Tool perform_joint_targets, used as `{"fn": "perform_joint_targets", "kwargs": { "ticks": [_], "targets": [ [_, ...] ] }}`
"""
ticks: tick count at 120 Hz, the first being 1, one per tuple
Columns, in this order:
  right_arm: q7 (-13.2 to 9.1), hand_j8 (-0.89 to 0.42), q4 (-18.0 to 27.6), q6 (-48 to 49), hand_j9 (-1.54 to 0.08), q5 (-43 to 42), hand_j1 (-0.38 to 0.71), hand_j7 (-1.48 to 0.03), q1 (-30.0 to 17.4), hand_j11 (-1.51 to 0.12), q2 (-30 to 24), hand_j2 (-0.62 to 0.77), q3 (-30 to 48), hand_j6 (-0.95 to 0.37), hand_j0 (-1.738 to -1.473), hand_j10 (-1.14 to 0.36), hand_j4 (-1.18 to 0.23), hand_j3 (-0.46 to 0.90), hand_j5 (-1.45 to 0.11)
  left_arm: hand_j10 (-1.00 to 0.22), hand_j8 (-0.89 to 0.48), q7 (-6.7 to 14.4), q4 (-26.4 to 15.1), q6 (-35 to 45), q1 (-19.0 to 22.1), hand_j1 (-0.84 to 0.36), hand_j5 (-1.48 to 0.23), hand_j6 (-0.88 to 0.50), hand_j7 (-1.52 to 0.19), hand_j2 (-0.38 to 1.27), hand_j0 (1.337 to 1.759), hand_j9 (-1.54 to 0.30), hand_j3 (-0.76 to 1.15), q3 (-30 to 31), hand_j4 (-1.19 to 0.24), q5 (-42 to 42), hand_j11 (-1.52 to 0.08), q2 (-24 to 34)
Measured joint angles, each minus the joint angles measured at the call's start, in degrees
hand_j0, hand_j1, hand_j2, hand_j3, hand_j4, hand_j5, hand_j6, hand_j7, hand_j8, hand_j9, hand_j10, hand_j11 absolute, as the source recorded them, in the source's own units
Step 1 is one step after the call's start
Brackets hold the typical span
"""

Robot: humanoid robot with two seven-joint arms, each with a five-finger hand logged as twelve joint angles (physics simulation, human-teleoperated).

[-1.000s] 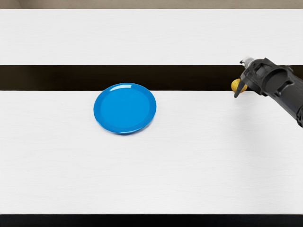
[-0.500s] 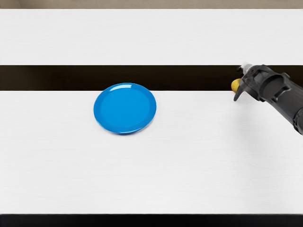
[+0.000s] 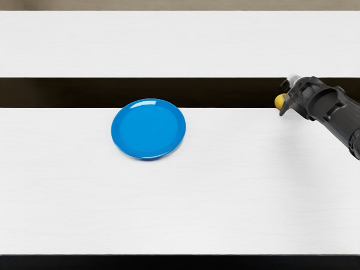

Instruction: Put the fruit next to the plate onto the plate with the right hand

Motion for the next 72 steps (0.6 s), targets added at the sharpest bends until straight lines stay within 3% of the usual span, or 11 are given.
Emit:
{"fn": "perform_joint_targets", "kwargs": {
  "ticks": [72],
  "targets": [
    [0.48, -0.39, -0.61, 0.0, -0.5, -0.01, 0.11, -0.5, -0.43, -0.5, 0.21, -0.08, -0.15, -0.39, -1.658, -0.39, -0.39, 0.0, -0.5, 0.0, 0.0, 0.0, 0.0, 0.0, 0.0, 0.34, -0.01, 0.0, -0.01, 0.0, 1.658, -0.01, 0.0, 0.0, 0.0, 0.0, -0.01, 0.0]
  ]
}}
